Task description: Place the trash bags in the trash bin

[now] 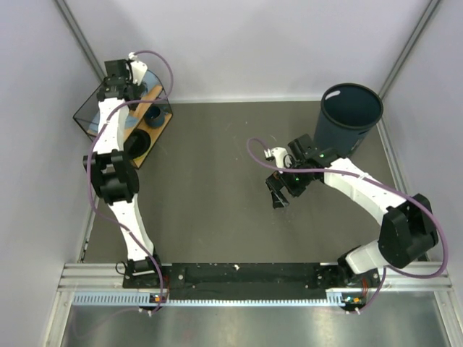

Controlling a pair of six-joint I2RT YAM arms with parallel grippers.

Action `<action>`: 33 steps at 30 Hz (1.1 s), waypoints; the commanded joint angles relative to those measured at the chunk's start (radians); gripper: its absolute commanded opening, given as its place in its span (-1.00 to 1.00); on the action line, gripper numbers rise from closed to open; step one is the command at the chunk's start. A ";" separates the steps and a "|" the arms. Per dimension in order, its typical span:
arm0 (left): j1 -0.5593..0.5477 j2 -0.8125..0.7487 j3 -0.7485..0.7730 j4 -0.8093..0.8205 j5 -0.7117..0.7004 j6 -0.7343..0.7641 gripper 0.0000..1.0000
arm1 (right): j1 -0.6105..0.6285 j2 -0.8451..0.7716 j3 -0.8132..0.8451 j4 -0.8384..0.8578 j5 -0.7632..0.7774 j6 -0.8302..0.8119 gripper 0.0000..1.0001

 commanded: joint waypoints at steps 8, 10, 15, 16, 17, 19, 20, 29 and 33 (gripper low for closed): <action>0.015 0.054 0.055 0.030 -0.060 0.125 0.46 | -0.008 0.036 0.055 0.002 -0.039 0.006 0.98; 0.023 0.067 0.063 0.024 -0.053 0.128 0.48 | -0.011 0.035 0.054 0.001 -0.037 0.001 0.98; 0.035 0.100 0.067 0.014 -0.019 0.139 0.50 | -0.013 0.032 0.051 0.001 -0.034 0.000 0.98; 0.037 0.103 0.061 0.020 -0.020 0.142 0.49 | -0.014 0.036 0.052 -0.001 -0.033 0.000 0.98; 0.041 0.114 0.060 0.026 -0.020 0.143 0.46 | -0.014 0.038 0.054 -0.001 -0.033 0.001 0.98; 0.040 0.122 0.053 0.041 -0.017 0.153 0.27 | -0.014 0.044 0.060 0.001 -0.033 0.001 0.98; 0.041 0.126 0.052 0.043 -0.013 0.156 0.16 | -0.014 0.044 0.062 -0.001 -0.033 0.001 0.98; 0.035 -0.005 -0.049 0.032 0.108 0.111 -1.00 | -0.014 0.055 0.071 -0.004 -0.036 0.001 0.98; 0.035 -0.097 -0.101 0.015 0.156 0.078 -1.00 | -0.014 0.056 0.080 -0.006 -0.044 0.003 0.98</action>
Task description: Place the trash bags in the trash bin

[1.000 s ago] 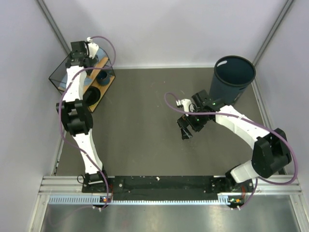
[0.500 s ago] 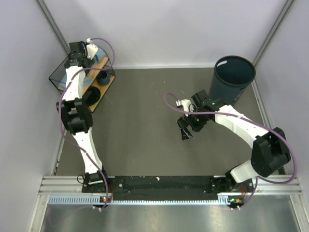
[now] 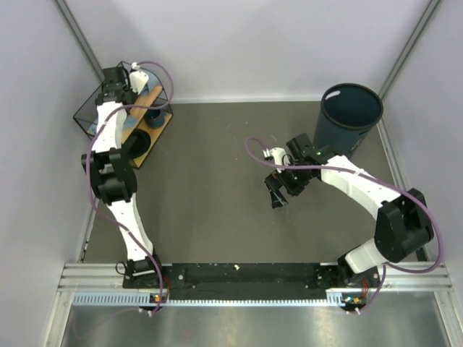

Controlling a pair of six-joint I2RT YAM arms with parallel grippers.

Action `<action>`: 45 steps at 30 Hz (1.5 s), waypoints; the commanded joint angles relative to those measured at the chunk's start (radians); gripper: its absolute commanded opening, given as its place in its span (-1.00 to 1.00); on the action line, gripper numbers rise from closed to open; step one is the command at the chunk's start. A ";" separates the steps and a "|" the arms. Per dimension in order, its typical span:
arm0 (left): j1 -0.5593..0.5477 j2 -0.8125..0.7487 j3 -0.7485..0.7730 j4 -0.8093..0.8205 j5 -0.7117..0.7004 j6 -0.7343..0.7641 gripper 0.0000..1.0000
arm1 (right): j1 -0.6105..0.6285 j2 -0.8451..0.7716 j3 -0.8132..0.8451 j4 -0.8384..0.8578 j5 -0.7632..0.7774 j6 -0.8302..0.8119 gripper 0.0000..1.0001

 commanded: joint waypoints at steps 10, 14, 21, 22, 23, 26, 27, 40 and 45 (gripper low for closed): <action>-0.021 -0.403 -0.183 -0.206 0.333 -0.062 -1.00 | -0.009 -0.005 0.063 -0.002 -0.044 0.001 0.98; -0.062 -0.458 -0.187 -0.384 0.489 0.112 -1.00 | -0.009 -0.016 0.059 -0.005 -0.047 0.001 0.98; -0.102 -0.428 -0.041 -0.708 0.681 0.437 -1.00 | -0.009 -0.018 0.051 -0.028 -0.043 -0.016 0.98; -0.119 -0.408 -0.026 -0.731 0.689 0.458 -1.00 | -0.009 -0.016 0.051 -0.034 -0.040 -0.022 0.98; -0.126 -0.397 -0.007 -0.752 0.693 0.480 -1.00 | -0.009 -0.013 0.051 -0.043 -0.038 -0.028 0.98; -0.162 -0.362 0.027 -0.785 0.690 0.518 -1.00 | -0.013 -0.016 0.036 -0.065 -0.007 -0.068 0.98; -0.171 -0.348 0.027 -0.751 0.681 0.515 -1.00 | -0.019 -0.016 0.031 -0.069 0.006 -0.089 0.98; -0.287 -0.144 0.156 -0.608 0.687 0.578 -1.00 | -0.045 -0.021 0.063 -0.138 -0.044 -0.158 0.98; -0.387 -0.089 0.117 -0.527 0.669 0.618 -1.00 | -0.048 0.005 0.094 -0.137 -0.079 -0.149 0.98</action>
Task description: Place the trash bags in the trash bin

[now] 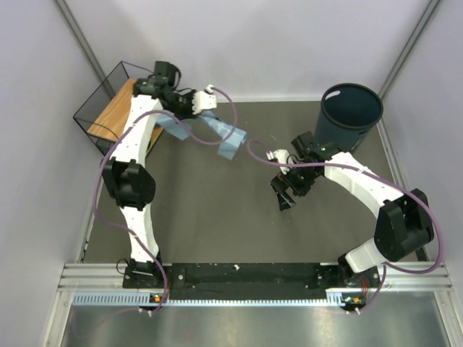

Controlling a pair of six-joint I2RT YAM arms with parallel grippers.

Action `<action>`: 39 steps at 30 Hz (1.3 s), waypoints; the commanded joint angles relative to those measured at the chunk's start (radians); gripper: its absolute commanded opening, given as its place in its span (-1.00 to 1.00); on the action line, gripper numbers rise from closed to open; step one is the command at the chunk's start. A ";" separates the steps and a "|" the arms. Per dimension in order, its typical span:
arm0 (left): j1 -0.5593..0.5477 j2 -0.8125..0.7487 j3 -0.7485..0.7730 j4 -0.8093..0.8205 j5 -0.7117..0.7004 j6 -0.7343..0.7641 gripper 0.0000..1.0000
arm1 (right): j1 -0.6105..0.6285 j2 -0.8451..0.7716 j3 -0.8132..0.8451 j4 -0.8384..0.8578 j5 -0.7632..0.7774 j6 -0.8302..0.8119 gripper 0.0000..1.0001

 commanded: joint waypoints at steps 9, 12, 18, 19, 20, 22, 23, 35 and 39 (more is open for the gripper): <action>-0.171 0.218 0.167 0.112 -0.019 0.137 -1.00 | -0.003 -0.002 0.075 -0.014 -0.045 -0.019 0.98; -0.177 0.200 0.163 0.061 -0.049 0.188 -1.00 | -0.002 -0.005 0.080 -0.022 -0.048 -0.017 0.98; -0.151 0.195 0.168 0.023 -0.076 0.248 -1.00 | -0.003 0.026 0.106 -0.021 -0.081 -0.017 0.98; -0.145 0.192 0.170 0.026 -0.073 0.253 -1.00 | -0.003 0.028 0.113 -0.021 -0.079 -0.019 0.98; -0.136 0.183 0.177 0.032 -0.067 0.250 -1.00 | -0.003 0.026 0.117 -0.019 -0.072 -0.020 0.98; -0.107 0.176 0.180 0.024 -0.054 0.249 -1.00 | -0.005 0.020 0.118 -0.022 -0.065 -0.022 0.98; -0.098 0.168 0.179 0.017 -0.048 0.245 -1.00 | -0.003 0.017 0.117 -0.022 -0.059 -0.020 0.98; 0.068 0.179 0.196 -0.046 -0.010 0.181 -1.00 | -0.008 0.025 0.127 -0.036 -0.048 -0.023 0.98; 0.019 0.081 0.104 -0.089 0.055 -0.006 -1.00 | -0.013 0.020 0.140 -0.034 -0.065 -0.028 0.98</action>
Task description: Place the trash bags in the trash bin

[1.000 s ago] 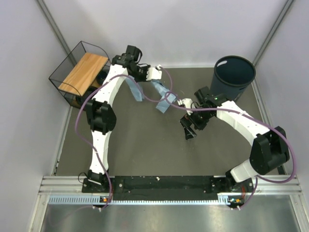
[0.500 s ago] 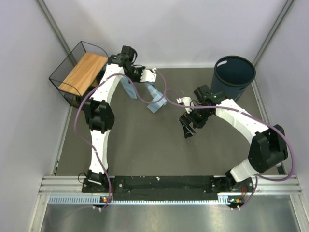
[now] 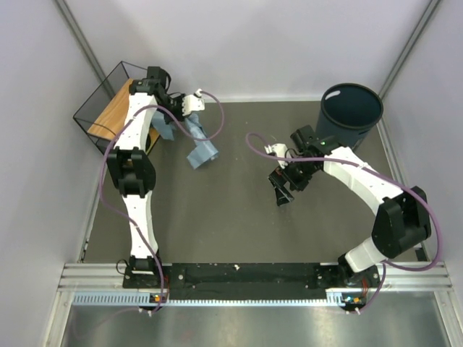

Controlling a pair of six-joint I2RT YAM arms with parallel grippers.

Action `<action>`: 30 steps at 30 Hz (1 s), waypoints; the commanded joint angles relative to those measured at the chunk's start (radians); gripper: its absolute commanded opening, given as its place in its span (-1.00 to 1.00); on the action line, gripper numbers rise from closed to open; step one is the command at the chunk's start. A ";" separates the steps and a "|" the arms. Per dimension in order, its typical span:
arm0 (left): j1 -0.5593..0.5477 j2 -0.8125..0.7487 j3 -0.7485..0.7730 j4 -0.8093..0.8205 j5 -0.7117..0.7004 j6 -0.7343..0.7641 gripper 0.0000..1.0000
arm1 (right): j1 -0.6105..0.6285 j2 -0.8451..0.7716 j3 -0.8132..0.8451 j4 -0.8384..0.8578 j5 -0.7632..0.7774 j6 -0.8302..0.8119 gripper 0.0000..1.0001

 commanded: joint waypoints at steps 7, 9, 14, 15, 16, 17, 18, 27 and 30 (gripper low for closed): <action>-0.223 -0.385 -0.294 0.005 0.231 -0.568 -1.00 | -0.014 -0.083 0.049 0.008 -0.059 -0.016 0.98; -0.269 -0.433 -0.313 -0.003 0.279 -0.688 -1.00 | -0.012 -0.125 0.037 0.008 -0.066 -0.021 0.98; -0.365 -0.539 -0.417 0.019 0.403 -0.929 -1.00 | -0.012 -0.193 -0.029 0.008 -0.069 -0.022 0.98; -0.369 -0.549 -0.457 0.046 0.421 -0.968 -1.00 | -0.012 -0.210 -0.050 0.010 -0.068 -0.022 0.98; -0.371 -0.559 -0.500 0.069 0.441 -1.037 -1.00 | -0.012 -0.215 -0.060 0.008 -0.068 -0.022 0.98; -0.369 -0.563 -0.593 0.077 0.481 -1.064 -1.00 | -0.012 -0.219 -0.069 0.008 -0.063 -0.021 0.98; -0.369 -0.560 -0.638 0.080 0.489 -1.085 -1.00 | -0.014 -0.231 -0.086 0.007 -0.060 -0.021 0.98; -0.294 -0.378 -0.999 0.115 0.568 -1.013 -0.59 | -0.017 -0.239 -0.143 0.008 -0.056 -0.033 0.98; -0.204 -0.335 -0.959 0.109 0.465 -0.972 0.02 | -0.015 -0.202 -0.126 0.011 -0.046 -0.045 0.98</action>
